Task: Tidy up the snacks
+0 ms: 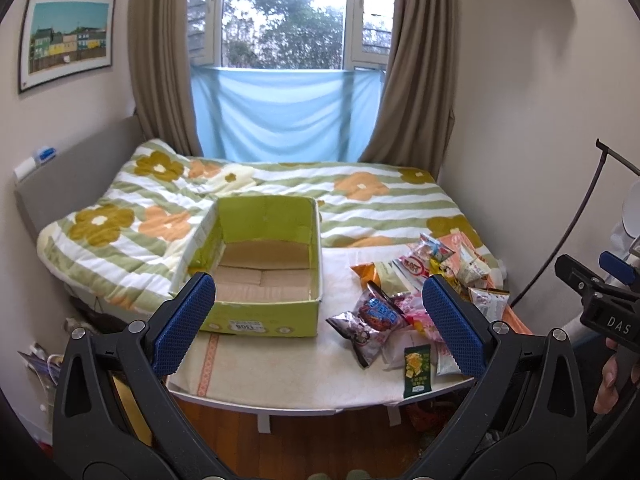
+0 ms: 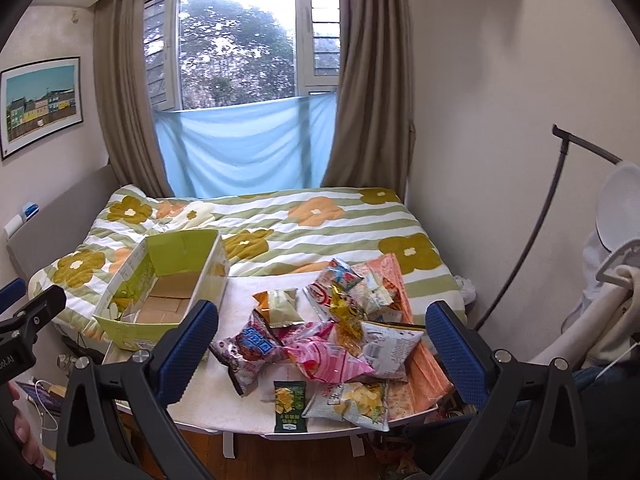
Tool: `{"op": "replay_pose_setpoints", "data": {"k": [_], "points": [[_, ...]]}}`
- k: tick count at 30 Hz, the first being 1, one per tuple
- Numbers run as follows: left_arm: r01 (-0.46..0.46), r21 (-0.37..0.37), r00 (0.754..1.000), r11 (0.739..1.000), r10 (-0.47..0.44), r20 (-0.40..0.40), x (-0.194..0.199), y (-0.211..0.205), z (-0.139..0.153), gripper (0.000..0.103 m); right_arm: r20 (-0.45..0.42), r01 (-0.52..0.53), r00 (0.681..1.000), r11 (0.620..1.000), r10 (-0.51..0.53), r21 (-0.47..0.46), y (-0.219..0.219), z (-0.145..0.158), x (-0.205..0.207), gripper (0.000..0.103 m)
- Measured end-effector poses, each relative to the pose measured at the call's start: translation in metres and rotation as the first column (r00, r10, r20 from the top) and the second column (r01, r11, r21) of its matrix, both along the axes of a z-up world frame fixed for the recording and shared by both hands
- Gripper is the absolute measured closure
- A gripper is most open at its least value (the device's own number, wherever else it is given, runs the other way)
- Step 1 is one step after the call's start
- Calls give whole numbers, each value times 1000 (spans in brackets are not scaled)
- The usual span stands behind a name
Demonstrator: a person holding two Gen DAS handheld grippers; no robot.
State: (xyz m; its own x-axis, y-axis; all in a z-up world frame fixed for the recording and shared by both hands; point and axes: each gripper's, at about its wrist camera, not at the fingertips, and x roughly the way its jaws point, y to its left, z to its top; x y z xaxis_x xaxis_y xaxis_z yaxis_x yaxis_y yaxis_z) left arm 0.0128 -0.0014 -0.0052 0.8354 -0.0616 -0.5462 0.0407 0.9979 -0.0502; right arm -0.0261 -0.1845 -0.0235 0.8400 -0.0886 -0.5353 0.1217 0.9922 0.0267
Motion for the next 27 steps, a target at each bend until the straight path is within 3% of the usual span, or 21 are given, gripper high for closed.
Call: {"op": "replay_pose_setpoints", "data": {"k": [7,12,18,23,27], "points": [[95,-43,987,995,-100,-125,29,-14,-40,0,-94,83,992,996,-81,16,-41,-24,5,0],[121,-101,959,988,-142,-245,46,-41,-86,0,-174,82,982,995,-72,52,-66,-58,14,0],[118,-103,922,988,-148,-358,61,-88,-146,0,-261,-49,962,993,76,108,-91,-109,32,0],[113,-88,880,990,-141,-454,76,-119,-200,0,-374,-132,906,972,198,195,-107,-159,55,0],[109,-92,825,990,-142,-547,90,-133,-241,3,-420,-200,865,956,275,213,-110,-185,69,0]]}}
